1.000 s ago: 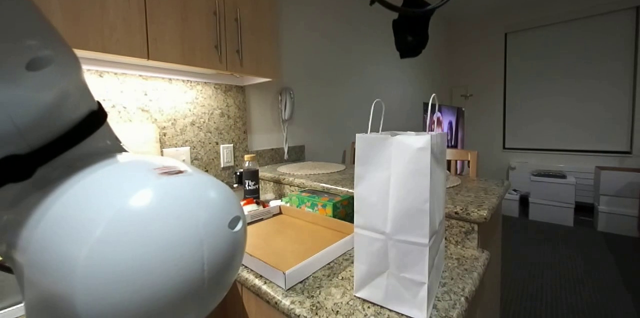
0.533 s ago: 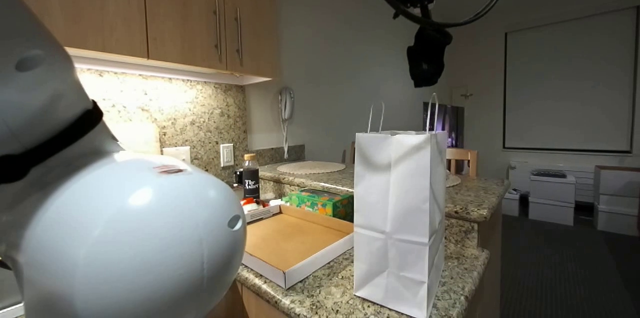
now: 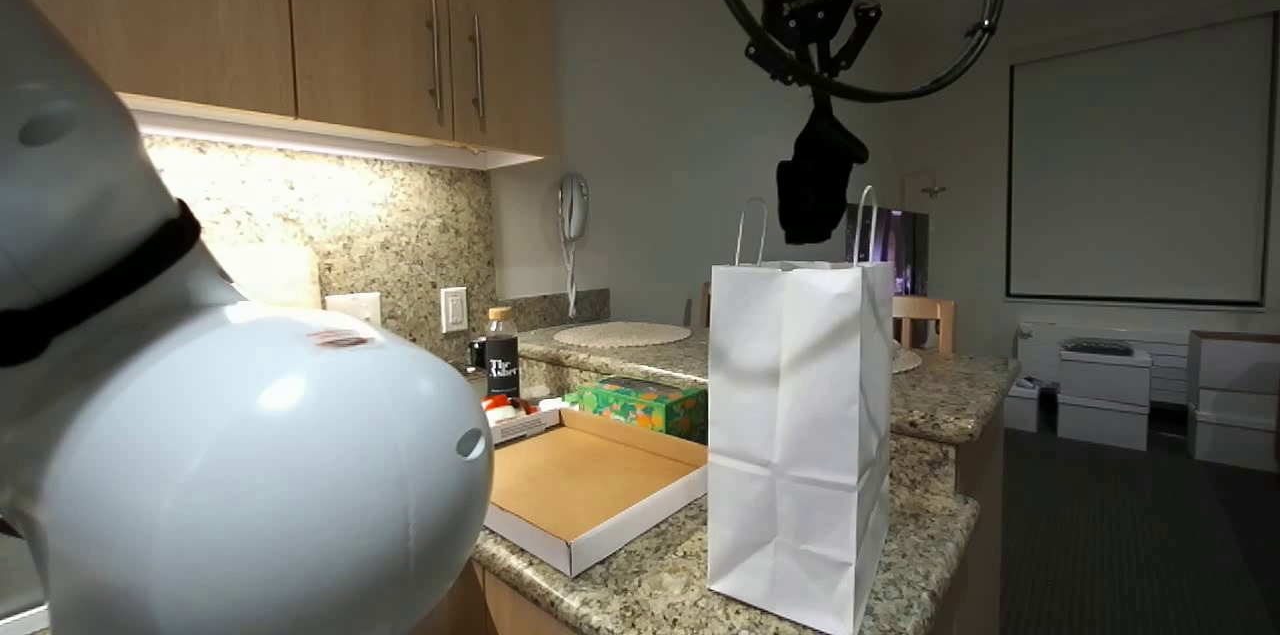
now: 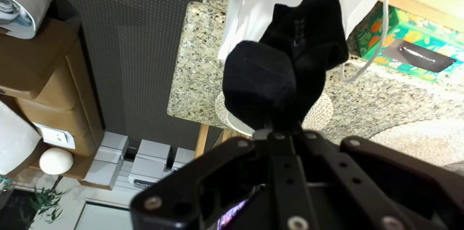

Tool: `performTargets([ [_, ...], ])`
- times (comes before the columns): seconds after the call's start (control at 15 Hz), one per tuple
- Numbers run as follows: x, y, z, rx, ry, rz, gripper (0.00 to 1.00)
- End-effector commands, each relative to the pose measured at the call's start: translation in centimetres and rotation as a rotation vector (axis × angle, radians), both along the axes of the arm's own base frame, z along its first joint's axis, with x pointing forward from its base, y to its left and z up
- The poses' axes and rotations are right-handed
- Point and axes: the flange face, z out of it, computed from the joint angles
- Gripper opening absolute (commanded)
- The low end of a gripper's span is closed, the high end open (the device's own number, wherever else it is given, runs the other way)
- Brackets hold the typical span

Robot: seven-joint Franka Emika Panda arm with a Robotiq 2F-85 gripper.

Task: Place the black socks inside the white paper bag

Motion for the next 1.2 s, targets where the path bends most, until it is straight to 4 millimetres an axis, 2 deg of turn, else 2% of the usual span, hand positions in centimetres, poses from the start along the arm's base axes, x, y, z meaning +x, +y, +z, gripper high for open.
performTargets([
  [0.0,-0.4,1.0,-0.3,-0.041,0.026,0.023,0.33],
  [0.13,-0.2,2.1,0.2,-0.033,0.028,0.034,0.46],
  [0.33,0.0,4.5,2.3,-0.008,-0.001,0.045,0.65],
  [0.47,-0.2,6.7,4.2,0.006,0.000,0.072,0.78],
  [0.6,-0.9,9.7,5.8,0.008,-0.005,0.109,0.91],
  [0.73,-1.3,14.1,5.5,-0.034,-0.008,0.153,1.00],
  [0.93,-2.2,20.9,3.1,-0.095,0.011,0.251,1.00],
  [1.13,-3.1,26.0,-0.1,-0.098,0.060,0.343,1.00],
])
